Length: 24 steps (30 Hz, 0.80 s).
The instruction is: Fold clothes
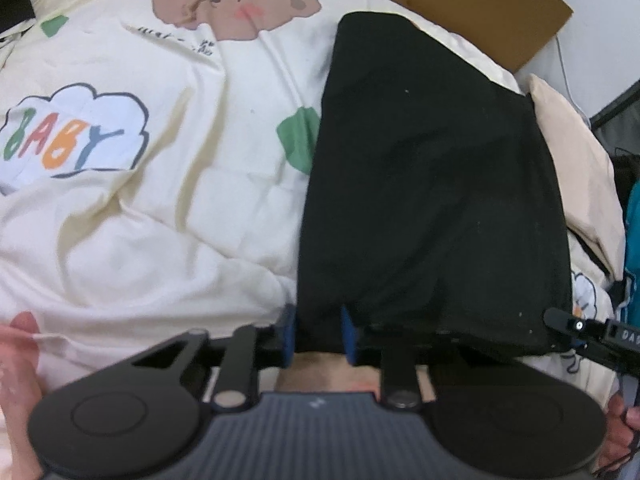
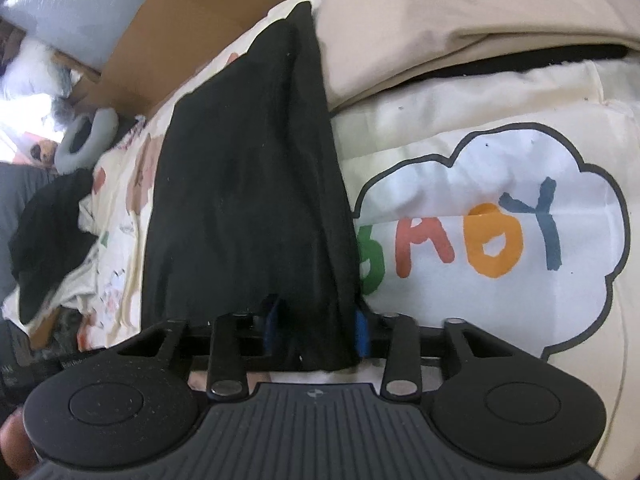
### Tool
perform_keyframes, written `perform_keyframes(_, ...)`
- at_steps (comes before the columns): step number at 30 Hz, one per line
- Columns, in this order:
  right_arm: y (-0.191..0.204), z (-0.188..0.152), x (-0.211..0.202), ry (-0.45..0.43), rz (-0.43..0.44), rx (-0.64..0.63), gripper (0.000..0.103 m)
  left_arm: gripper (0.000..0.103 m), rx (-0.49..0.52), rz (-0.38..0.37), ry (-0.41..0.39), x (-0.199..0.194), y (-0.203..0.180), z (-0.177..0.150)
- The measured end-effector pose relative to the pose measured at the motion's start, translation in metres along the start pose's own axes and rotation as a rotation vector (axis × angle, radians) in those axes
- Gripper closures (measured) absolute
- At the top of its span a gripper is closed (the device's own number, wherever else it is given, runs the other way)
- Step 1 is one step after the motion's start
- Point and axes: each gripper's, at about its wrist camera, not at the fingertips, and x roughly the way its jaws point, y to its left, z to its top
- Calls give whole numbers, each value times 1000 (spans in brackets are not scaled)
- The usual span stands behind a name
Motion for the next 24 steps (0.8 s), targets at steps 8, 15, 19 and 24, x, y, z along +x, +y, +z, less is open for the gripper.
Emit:
perform_keyframes(8,9,6,-16,9,-2,-30,99,98,-36,-35,5,-21,8,10)
perform_keyframes(15,18,8,-34,-3,26,-27,100,99,-55,-52,7,-34,6,20)
perform_keyframes(19,22,7,-38,-3,39,-24,100,99,-60,-47,10,-36,8,22)
perform_keyframes(24,16,2,-35,6,47,4,100,99,-49,-35,12,-38,8,23)
